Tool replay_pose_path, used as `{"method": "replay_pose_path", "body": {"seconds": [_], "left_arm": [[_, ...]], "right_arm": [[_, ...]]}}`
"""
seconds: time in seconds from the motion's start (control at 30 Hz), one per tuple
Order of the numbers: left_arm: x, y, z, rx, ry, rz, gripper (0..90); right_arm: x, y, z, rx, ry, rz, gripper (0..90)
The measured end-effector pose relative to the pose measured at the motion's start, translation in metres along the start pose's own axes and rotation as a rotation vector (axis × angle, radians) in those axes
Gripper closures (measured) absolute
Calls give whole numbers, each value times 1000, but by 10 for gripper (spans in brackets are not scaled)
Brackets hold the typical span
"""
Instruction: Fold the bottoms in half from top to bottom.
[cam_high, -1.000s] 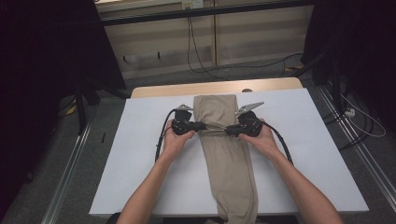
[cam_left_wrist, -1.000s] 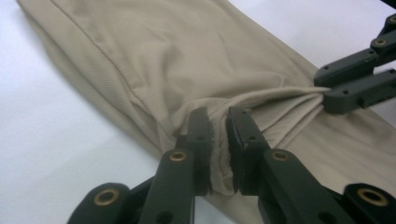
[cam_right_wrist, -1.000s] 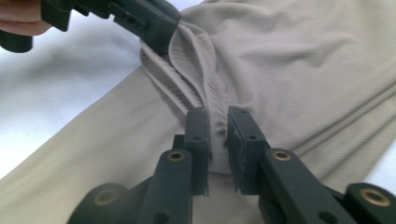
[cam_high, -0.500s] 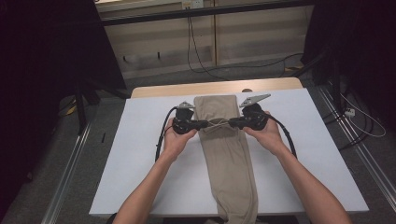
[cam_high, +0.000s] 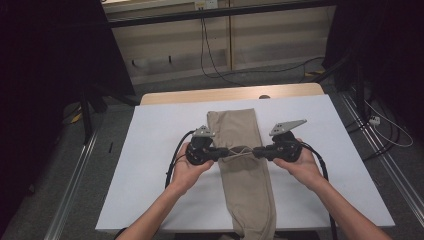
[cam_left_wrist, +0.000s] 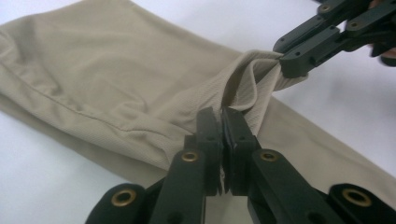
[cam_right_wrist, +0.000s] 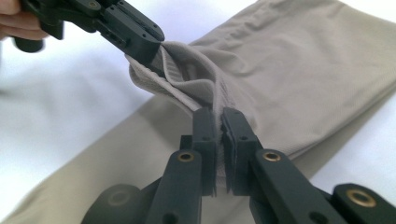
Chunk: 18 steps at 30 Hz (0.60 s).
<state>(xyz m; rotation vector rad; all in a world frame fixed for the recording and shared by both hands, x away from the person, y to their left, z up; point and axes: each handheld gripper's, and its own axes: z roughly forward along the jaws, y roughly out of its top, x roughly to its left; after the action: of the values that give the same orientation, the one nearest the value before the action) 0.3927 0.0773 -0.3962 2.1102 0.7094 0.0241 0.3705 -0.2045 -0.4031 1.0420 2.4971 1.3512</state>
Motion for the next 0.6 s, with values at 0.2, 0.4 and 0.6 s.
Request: {"method": "replay_pose_path", "body": {"seconds": [0.2, 0.4, 0.6], "left_arm": [[-26, -13, -15, -9, -57, 27, 869], [-49, -25, -21, 16, -97, 46, 869], [-73, -35, -29, 36, -130, 67, 869]], "right_arm": [[25, -15, -16, -5, 37, -16, 845], [49, -33, -33, 7, 66, -36, 845], [67, -45, -47, 13, 95, -42, 845]]}}
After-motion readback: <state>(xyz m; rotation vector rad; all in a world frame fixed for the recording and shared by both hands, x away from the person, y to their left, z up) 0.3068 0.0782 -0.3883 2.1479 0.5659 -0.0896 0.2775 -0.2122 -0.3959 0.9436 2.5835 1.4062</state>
